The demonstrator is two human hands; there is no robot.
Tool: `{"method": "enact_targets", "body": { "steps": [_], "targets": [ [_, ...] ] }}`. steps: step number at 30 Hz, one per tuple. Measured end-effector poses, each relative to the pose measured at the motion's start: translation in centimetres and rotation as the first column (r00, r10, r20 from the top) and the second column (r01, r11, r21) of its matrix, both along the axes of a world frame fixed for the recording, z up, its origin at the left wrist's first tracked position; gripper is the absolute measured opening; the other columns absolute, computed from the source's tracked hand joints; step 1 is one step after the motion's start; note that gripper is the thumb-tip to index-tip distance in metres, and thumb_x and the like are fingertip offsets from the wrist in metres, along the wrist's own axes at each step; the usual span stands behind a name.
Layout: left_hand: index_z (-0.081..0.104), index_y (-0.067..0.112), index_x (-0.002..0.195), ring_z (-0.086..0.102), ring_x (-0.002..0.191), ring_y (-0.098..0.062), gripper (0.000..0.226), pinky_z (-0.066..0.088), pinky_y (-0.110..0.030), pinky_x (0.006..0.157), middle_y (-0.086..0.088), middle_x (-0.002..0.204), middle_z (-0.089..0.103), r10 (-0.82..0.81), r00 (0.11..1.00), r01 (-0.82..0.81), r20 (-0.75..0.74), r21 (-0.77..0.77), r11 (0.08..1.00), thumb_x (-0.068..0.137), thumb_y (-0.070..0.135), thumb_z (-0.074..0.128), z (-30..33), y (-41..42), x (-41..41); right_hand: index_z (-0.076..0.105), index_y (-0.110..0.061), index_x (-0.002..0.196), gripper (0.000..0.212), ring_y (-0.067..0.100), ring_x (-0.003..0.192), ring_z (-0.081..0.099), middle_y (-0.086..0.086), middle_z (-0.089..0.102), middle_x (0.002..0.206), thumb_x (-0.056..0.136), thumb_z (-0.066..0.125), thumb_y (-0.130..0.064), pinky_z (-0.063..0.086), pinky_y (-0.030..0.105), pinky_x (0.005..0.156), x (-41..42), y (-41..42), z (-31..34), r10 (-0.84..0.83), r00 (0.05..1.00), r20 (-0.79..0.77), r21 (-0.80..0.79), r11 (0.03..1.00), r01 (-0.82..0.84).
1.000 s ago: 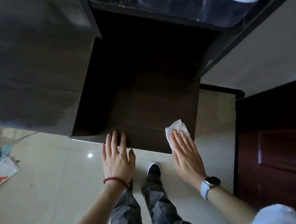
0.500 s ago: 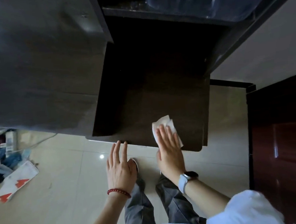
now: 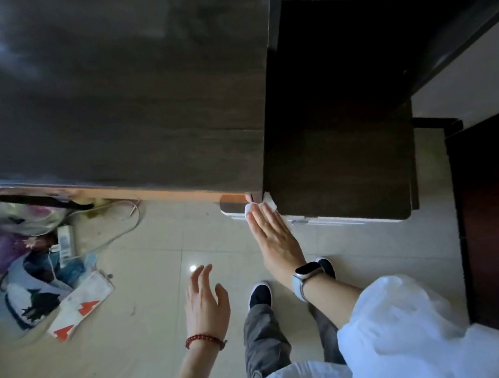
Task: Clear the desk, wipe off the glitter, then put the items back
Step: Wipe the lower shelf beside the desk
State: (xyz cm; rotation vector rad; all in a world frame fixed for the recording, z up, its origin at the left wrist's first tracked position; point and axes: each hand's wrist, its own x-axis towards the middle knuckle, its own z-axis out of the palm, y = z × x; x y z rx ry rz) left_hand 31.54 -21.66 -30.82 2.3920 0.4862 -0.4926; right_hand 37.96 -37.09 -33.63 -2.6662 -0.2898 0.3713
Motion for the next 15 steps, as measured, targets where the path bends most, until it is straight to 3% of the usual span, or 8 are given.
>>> {"method": "enact_targets", "body": {
  "steps": [2,3,5,8,11,13,15],
  "targets": [
    [0.045,0.004,0.126,0.045,0.121,-0.031,0.040,0.037,-0.033,0.097,-0.016,0.134,0.042,-0.051,0.999,0.051,0.012,-0.051,0.997,0.087,0.004,0.049,0.9,1.1,0.9,0.025,-0.007,0.142,0.070,0.025,0.141,0.017,0.009,0.022,0.152,0.077,0.019,0.018,0.019,0.027,0.111,0.2,0.5,1.6,-0.061,0.993,-0.101,0.146,0.987,0.075],
    [0.044,0.005,0.127,0.046,0.120,-0.030,0.041,0.037,-0.033,0.097,-0.014,0.134,0.042,-0.067,0.998,0.068,0.012,-0.080,0.994,0.087,0.004,0.050,1.5,1.5,1.3,0.024,-0.012,0.143,0.071,0.020,0.142,0.015,0.006,0.019,0.153,0.079,0.022,0.019,0.017,0.021,0.109,0.0,0.7,2.6,-0.068,0.965,-0.253,0.251,0.959,0.134],
    [0.042,0.010,0.130,0.048,0.117,-0.026,0.044,0.040,-0.033,0.095,-0.010,0.133,0.042,-0.071,0.997,0.071,0.003,-0.172,0.983,0.087,0.007,0.051,2.9,1.9,2.1,0.035,-0.014,0.137,0.055,0.021,0.132,0.035,0.006,0.038,0.145,0.088,0.032,0.010,0.028,0.019,0.100,-0.6,0.9,5.0,-0.111,0.894,-0.435,0.382,0.876,0.294],
    [0.035,0.014,0.134,0.044,0.113,-0.018,0.052,0.040,-0.032,0.092,-0.001,0.130,0.039,-0.075,0.993,0.028,-0.086,-0.449,0.893,0.087,0.008,0.056,5.9,0.8,3.6,0.047,-0.009,0.120,0.027,0.018,0.104,0.053,0.007,0.055,0.118,0.094,0.039,-0.007,0.040,0.011,0.075,-3.1,0.1,9.2,-0.260,0.844,-0.469,0.475,0.731,0.489],
    [0.039,0.010,0.130,0.050,0.104,-0.020,0.047,0.049,-0.028,0.082,-0.005,0.120,0.047,-0.190,0.957,-0.022,-0.220,-0.708,0.706,0.086,0.003,0.053,8.9,-2.6,3.9,0.053,-0.012,0.107,0.021,0.012,0.095,0.054,0.001,0.056,0.104,0.088,0.046,-0.015,0.039,0.003,0.073,-7.2,-2.3,13.0,-0.406,0.795,-0.451,0.549,0.576,0.605],
    [0.051,0.009,0.111,0.056,0.089,-0.017,0.026,0.053,-0.023,0.070,-0.007,0.101,0.054,-0.333,0.910,0.011,-0.248,-0.787,0.617,0.086,0.002,0.053,10.6,-6.1,3.3,0.054,-0.018,0.102,0.015,0.012,0.093,0.056,-0.001,0.058,0.101,0.087,0.051,-0.017,0.040,0.003,0.072,-10.4,-4.8,15.4,-0.534,0.716,-0.450,0.554,0.462,0.693],
    [0.059,0.009,0.083,0.056,0.073,-0.015,0.007,0.052,-0.017,0.058,-0.006,0.079,0.056,-0.497,0.844,0.175,-0.201,-0.773,0.610,0.087,0.005,0.054,12.0,-10.3,1.8,0.054,-0.018,0.102,0.014,0.013,0.091,0.057,-0.003,0.059,0.098,0.088,0.056,-0.014,0.040,0.003,0.072,-14.0,-7.6,17.2,-0.672,0.627,-0.395,0.532,0.389,0.752]
  ]
}}
